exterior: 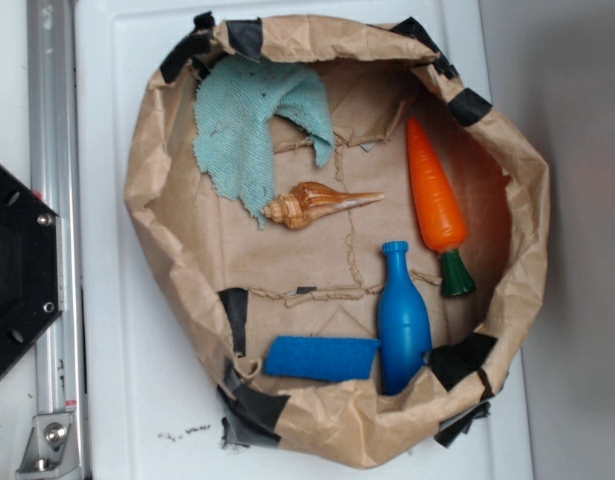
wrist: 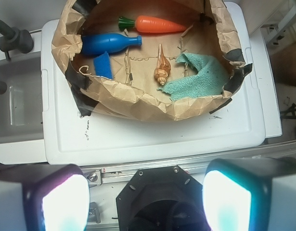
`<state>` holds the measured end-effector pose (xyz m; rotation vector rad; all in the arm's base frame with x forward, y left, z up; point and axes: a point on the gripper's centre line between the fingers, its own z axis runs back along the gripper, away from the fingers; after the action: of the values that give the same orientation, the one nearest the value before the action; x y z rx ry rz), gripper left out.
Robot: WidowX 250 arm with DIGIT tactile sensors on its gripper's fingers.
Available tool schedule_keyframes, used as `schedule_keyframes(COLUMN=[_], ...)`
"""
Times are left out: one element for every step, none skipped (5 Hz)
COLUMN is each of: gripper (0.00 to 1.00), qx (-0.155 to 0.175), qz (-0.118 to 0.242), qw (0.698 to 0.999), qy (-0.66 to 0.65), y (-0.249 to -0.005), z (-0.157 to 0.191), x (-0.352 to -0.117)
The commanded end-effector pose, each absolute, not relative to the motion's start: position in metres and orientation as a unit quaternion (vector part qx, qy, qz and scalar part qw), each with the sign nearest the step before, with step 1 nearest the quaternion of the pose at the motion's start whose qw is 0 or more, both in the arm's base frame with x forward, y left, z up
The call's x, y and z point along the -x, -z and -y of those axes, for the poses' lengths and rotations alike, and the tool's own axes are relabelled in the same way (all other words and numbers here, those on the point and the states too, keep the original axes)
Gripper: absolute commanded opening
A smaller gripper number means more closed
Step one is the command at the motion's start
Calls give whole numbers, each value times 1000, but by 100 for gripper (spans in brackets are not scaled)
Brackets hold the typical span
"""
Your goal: Grab the blue cloth.
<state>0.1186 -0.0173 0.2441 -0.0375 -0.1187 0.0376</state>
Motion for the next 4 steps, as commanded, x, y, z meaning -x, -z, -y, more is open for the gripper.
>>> schedule_keyframes(gripper=[100, 100, 100, 100], qx=[19, -22, -36, -66], qz=[59, 66, 60, 26], qw=[998, 998, 996, 985], qy=[-19, 12, 63, 160], y=[-244, -234, -218, -180], z=[17, -8, -31, -33], x=[-119, -161, -200, -227])
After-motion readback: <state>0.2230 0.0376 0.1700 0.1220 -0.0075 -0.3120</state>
